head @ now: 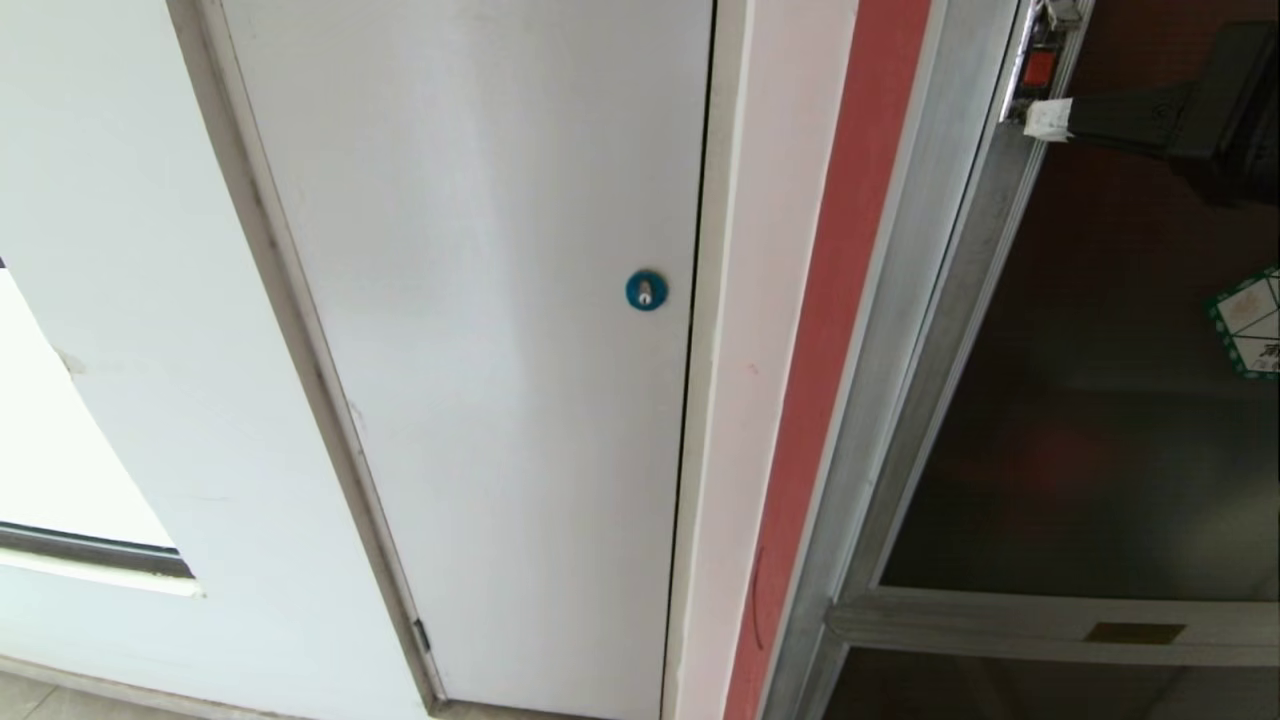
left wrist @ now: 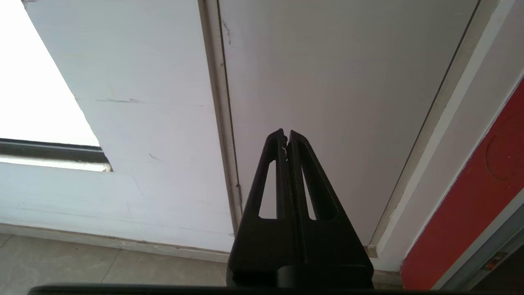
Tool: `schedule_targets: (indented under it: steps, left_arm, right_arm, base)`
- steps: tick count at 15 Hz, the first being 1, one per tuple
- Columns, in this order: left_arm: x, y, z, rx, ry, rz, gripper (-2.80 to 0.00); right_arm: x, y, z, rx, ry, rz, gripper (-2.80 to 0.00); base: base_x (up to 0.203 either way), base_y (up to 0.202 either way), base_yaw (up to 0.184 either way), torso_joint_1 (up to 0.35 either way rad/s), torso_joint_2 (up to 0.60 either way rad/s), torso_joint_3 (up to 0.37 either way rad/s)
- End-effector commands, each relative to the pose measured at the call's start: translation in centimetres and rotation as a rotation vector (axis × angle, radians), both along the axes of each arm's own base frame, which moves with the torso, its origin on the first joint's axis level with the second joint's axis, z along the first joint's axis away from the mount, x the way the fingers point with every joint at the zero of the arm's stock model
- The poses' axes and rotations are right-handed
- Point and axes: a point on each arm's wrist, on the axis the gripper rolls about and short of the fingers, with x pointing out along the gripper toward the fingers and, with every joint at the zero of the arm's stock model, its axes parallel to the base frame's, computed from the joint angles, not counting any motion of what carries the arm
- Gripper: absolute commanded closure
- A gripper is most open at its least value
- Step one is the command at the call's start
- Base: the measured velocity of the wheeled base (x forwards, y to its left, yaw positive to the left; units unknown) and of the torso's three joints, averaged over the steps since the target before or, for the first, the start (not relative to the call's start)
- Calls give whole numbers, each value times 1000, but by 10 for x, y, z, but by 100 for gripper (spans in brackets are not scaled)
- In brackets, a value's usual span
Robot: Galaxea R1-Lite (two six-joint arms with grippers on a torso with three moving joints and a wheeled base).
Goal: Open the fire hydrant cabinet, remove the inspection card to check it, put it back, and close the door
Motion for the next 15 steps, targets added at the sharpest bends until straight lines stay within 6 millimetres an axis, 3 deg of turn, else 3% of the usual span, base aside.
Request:
schedule_targets:
  steps: [1,4,7,10,15]
  left_arm:
    - [0,0,-2,-1,5,1,0]
    - [0,0,-2,-1,5,0,0]
    - [0,0,-2,-1,5,1,0]
    - [0,0,-2,0,5,1,0]
    - [0,0,-2,0,5,1,0]
  right_arm:
    - [-32,2,5,11,-44,55,0]
    - [-61,7,-5,2,-54,105,0]
    - [-56,9,-25,-56,-77,12,0]
    - [-47,28,-42,-158,-234,-106,0]
    - [-25,54,-44,-199,-393,-287,0]
  base:
    - [0,0,0,0,0,0]
    - [0,0,0,0,0,0]
    - [0,0,0,0,0,0]
    - [0,0,0,0,0,0]
    - [0,0,0,0,0,0]
